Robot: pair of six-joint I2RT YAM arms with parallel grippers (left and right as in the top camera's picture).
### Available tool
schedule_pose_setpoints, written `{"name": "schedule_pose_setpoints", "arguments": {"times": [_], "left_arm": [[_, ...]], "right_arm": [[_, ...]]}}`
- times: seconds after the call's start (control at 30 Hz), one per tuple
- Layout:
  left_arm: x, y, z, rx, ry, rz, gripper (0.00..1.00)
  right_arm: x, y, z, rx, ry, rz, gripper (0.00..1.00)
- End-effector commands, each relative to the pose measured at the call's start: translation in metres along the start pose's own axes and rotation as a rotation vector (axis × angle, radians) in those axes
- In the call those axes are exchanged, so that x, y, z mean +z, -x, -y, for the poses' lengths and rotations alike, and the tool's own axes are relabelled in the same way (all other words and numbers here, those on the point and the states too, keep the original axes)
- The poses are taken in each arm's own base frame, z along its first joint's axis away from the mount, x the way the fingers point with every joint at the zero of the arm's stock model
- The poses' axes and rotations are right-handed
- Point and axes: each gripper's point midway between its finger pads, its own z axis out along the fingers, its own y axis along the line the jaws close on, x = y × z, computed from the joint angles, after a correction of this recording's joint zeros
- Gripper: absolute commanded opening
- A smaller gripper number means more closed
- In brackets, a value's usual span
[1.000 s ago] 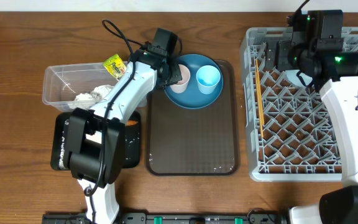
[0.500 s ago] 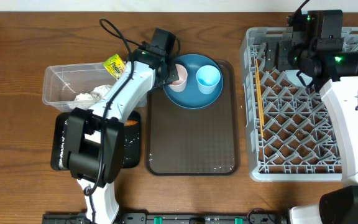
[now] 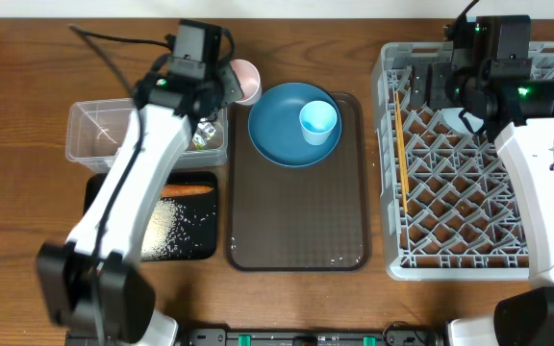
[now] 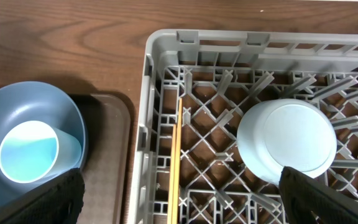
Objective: Sort waste into correct bins and load items into the dishwasher rack
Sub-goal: 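Grasp the pink cup with the left gripper and lift it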
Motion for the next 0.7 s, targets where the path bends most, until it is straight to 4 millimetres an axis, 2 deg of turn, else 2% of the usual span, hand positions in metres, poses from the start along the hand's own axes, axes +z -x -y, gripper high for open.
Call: {"name": "schedule_pose_setpoints", "arguments": {"times": [0.0, 0.27, 0.43, 0.53, 0.67], "left_arm": [[-0.035, -0.002, 0.014, 0.009, -0.087, -0.002, 0.06], [-0.117, -0.057, 0.073, 0.182, -0.608, -0.271, 0.06], [-0.161, -0.078, 0.094, 0.215, -0.921, -0.424, 0.06], [-0.18, -0.079, 0.1, 0.202, -1.037, -0.47, 0.06], [-0.185, -0.078, 0.1, 0.193, -1.066, -0.48, 0.06]], "right_arm": [[0.001, -0.001, -0.002, -0.005, 0.007, -0.004, 0.99], [0.001, -0.001, -0.002, -0.005, 0.007, -0.004, 0.99], [0.001, -0.001, -0.001, -0.003, 0.005, -0.004, 0.99], [0.001, -0.001, -0.001, -0.003, 0.005, -0.004, 0.99], [0.001, -0.001, -0.002, -0.003, 0.006, -0.004, 0.99]]}}
